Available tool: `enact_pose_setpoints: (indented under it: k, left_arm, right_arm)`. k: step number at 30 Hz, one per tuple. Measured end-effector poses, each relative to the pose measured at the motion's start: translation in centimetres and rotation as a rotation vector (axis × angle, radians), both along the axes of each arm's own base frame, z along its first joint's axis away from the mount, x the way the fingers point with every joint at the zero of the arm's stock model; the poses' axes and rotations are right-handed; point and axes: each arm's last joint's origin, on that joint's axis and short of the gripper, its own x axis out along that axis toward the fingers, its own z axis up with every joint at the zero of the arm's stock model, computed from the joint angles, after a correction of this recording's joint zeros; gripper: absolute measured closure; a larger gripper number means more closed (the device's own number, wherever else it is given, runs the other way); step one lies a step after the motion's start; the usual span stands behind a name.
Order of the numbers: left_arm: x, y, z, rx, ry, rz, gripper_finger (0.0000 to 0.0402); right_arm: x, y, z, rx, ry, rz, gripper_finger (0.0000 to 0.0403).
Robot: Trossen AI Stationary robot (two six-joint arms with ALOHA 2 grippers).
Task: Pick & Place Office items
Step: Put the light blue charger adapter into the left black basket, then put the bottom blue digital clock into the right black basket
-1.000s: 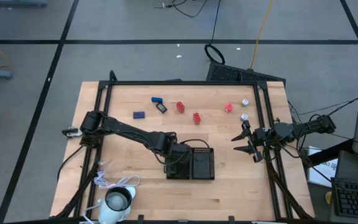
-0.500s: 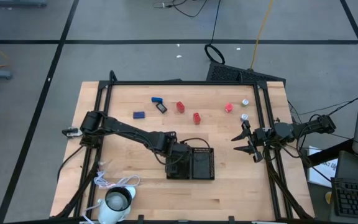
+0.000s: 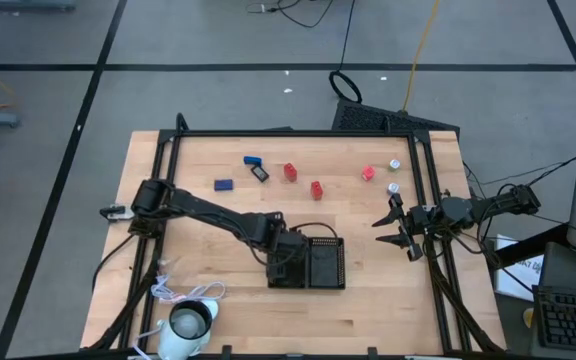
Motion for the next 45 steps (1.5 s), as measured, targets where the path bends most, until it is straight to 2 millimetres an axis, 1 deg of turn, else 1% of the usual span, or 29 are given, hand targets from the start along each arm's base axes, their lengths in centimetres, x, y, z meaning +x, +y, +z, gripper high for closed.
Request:
enact_pose_setpoints:
  k: [2, 7, 9, 14, 20, 23, 28, 34, 38, 40, 42, 45]
  left_arm:
    - [0.2, -0.1, -0.5, -0.006, 0.009, -0.002, 0.0281]
    - [0.3, -0.1, -1.1, -0.008, 0.025, -0.004, 0.0281]
    - [0.3, -0.1, -1.2, -0.007, 0.030, -0.004, 0.0270]
    - [0.3, -0.1, -1.2, -0.005, 0.029, -0.001, 0.0226]
    - [0.3, -0.1, -1.2, -0.002, 0.027, -0.006, 0.0203]
    - [0.3, 0.0, -0.7, 0.005, 0.020, -0.042, 0.0197]
    - [-0.2, 0.3, 1.8, -0.004, -0.047, -0.045, 0.0194]
    - [-1.8, 1.3, 6.2, 0.020, -0.147, -0.044, 0.0193]
    - [-3.5, 2.3, 9.4, 0.080, -0.238, -0.055, 0.0193]
    - [-4.5, 3.2, 10.6, 0.102, -0.278, -0.045, 0.0193]
    - [-5.7, 4.3, 11.2, 0.117, -0.306, -0.020, 0.0193]
    - [-8.0, 6.3, 11.3, 0.155, -0.305, 0.047, 0.0193]
  right_arm:
    - [0.0, 0.0, 0.0, 0.000, 0.000, 0.000, 0.0234]
    - [0.0, 0.0, 0.0, 0.000, 0.001, 0.000, 0.0234]
    - [0.0, 0.0, 0.0, 0.000, 0.001, 0.000, 0.0234]
    - [0.0, 0.0, 0.0, 0.000, 0.001, 0.000, 0.0234]
    - [0.0, 0.0, 0.0, 0.000, 0.001, 0.000, 0.0234]
    - [0.0, 0.0, 0.0, 0.000, 0.000, 0.000, 0.0234]
    - [0.0, 0.0, 0.0, 0.000, 0.001, 0.000, 0.0234]
    - [0.0, 0.0, 0.0, 0.000, 0.000, 0.000, 0.0234]
    - [0.0, 0.0, 0.0, 0.000, 0.000, 0.000, 0.0234]
    - [0.0, 0.0, 0.0, 0.000, 0.000, 0.000, 0.0234]
    - [0.0, 0.0, 0.0, 0.000, 0.000, 0.000, 0.0234]
    - [0.0, 0.0, 0.0, 0.000, 0.000, 0.000, 0.0234]
